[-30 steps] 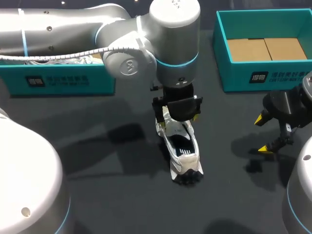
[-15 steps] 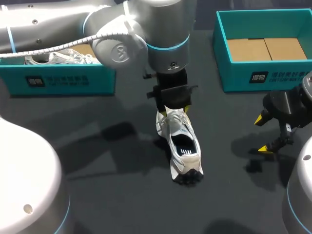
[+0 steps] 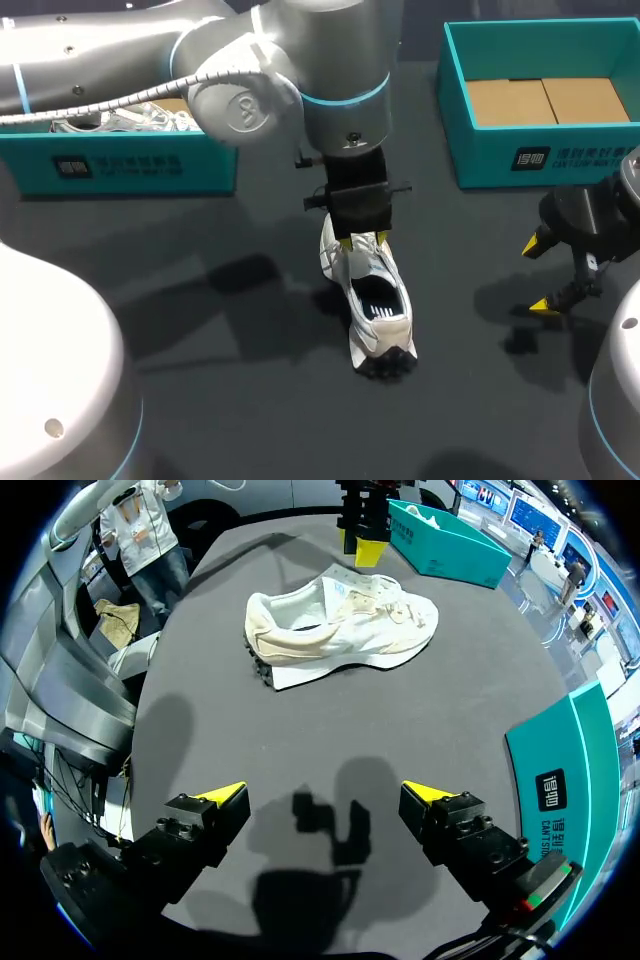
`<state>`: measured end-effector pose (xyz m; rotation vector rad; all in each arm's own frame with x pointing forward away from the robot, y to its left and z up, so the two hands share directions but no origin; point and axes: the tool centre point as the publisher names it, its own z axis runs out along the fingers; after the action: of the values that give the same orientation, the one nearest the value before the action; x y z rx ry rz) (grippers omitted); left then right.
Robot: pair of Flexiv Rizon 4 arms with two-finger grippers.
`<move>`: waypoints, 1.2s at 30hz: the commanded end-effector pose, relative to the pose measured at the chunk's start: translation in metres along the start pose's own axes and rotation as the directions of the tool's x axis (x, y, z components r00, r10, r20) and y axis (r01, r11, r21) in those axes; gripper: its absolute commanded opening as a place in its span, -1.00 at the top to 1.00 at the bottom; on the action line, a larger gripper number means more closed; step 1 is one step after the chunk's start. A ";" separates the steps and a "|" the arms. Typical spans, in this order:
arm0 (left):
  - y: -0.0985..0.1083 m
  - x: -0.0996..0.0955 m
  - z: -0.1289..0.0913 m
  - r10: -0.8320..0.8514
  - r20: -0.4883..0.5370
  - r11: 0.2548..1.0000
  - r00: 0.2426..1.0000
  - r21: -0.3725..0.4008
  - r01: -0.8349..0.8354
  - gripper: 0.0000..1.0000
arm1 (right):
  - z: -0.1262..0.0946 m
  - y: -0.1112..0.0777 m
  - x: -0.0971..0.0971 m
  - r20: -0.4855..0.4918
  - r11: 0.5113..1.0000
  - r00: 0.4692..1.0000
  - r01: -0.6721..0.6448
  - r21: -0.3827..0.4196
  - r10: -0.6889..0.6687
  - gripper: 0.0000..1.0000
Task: Take the shoe out of the shoebox, open the shoe tongue, remove and reinsert the insole, then place the shoe into the shoebox
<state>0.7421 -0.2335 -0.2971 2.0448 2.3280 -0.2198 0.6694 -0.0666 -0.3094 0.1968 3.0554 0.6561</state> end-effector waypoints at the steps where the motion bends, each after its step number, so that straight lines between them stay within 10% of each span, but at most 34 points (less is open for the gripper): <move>1: -0.007 -0.005 0.010 0.012 -0.007 1.000 1.000 0.012 -0.012 0.25 | 0.000 0.000 0.002 0.002 1.000 1.000 0.000 0.001 0.000 -1.00; 16: -0.028 0.001 0.064 0.037 -0.022 0.998 0.999 0.044 -0.036 0.35 | 0.000 0.000 0.002 0.002 1.000 1.000 0.000 0.001 0.000 -1.00; 31: -0.036 0.003 0.038 0.031 0.023 0.999 0.999 0.028 -0.032 0.29 | 0.000 0.000 0.002 0.002 1.000 1.000 0.000 0.001 0.000 -1.00; 36: -0.044 0.006 0.022 0.018 0.024 1.000 1.000 0.024 -0.019 -0.25 | 0.000 0.000 0.002 0.002 1.000 1.000 0.000 0.001 0.000 -1.00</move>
<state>0.7000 -0.2387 -0.3273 2.0727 2.3021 -0.2865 0.6694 -0.0666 -0.3094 0.1968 3.0554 0.6561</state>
